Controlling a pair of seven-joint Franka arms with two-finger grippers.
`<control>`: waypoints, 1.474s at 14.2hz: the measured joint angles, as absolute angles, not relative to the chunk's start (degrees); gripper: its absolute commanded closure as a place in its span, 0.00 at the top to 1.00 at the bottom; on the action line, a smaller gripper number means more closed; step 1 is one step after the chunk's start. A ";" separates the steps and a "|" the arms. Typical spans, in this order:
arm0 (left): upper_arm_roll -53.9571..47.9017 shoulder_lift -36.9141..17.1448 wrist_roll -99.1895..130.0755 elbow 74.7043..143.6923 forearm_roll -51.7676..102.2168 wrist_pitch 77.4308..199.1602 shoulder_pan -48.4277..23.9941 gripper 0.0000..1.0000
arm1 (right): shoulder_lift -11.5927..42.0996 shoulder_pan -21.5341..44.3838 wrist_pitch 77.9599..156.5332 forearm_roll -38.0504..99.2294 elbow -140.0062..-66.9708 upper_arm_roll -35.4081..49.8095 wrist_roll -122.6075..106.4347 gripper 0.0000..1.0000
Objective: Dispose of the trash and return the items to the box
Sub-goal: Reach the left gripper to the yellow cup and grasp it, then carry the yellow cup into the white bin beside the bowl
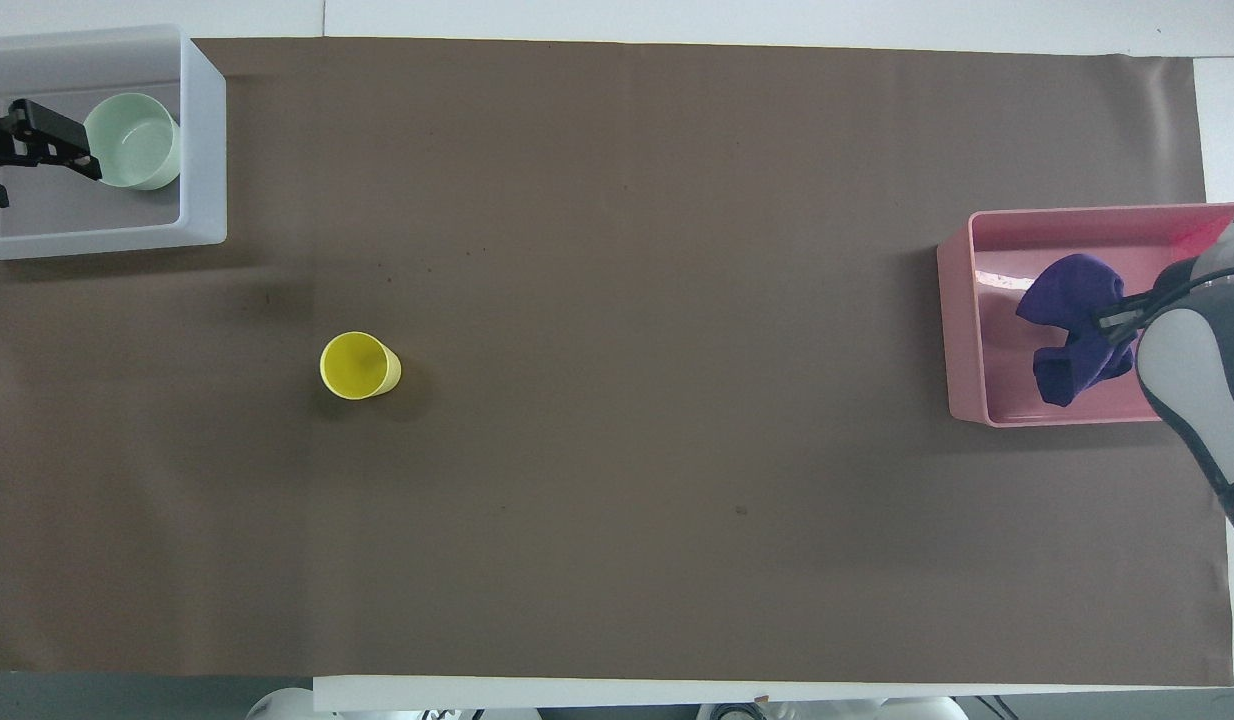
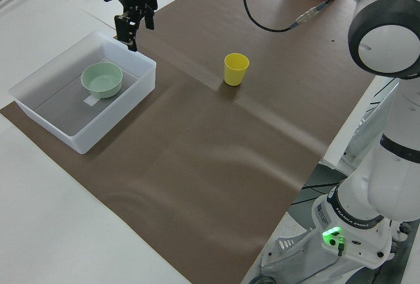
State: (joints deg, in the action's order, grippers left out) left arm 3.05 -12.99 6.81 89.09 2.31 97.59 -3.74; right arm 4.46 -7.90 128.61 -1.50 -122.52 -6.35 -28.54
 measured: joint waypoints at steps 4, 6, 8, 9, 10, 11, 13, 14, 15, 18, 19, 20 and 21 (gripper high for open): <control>2.65 -1.69 15.39 116.15 2.27 114.69 -15.34 1.00 | 6.28 -7.85 130.79 -1.50 -123.18 -6.20 -28.54 0.50; 2.53 1.14 18.76 126.65 2.26 123.16 -19.21 1.00 | 6.28 -7.77 130.75 -1.50 -123.16 -6.15 -28.54 0.78; 2.53 2.27 19.33 131.37 2.26 126.52 -20.56 0.86 | 6.10 -7.64 130.49 -1.50 -122.85 -5.98 -28.54 0.88; 2.53 2.38 19.43 131.95 2.26 127.08 -20.70 0.31 | 5.79 -7.61 129.87 -1.49 -122.41 -5.89 -28.54 0.93; 2.55 2.38 20.03 132.18 2.26 127.31 -20.71 0.08 | 5.27 -7.61 128.59 -1.48 -121.44 -5.86 -28.54 0.96; 2.57 2.39 20.82 132.35 2.26 127.44 -20.71 0.00 | 4.53 -7.61 126.77 -1.47 -120.12 -5.83 -28.54 0.97; 2.62 2.38 21.48 132.64 2.26 128.70 -20.71 0.00 | 2.59 -7.47 122.33 -1.35 -117.69 -5.33 -28.03 0.99; 2.64 2.38 21.70 132.69 2.26 129.16 -20.71 0.00 | 1.48 -7.08 120.42 -1.32 -116.93 -4.54 -26.33 0.99; 2.65 2.39 21.90 132.69 2.26 129.51 -20.71 0.00 | 0.32 -6.29 118.32 -1.31 -116.21 -3.46 -23.59 0.99; 2.57 2.57 22.25 132.31 2.34 129.92 -20.78 0.00 | -2.51 -1.63 109.57 -1.31 -112.89 -1.62 -14.26 0.99; 2.69 2.57 22.49 131.71 2.31 129.78 -20.74 0.00 | -3.22 -0.22 106.95 -1.32 -111.70 -1.43 -12.18 0.99; 3.00 2.59 22.72 130.11 2.31 128.97 -20.63 0.00 | -3.96 0.87 104.57 -1.32 -110.67 -1.34 -10.43 0.99; 3.52 2.57 23.07 126.51 2.31 125.97 -20.21 0.00 | -4.73 1.62 102.11 -1.32 -109.68 -1.32 -9.22 0.99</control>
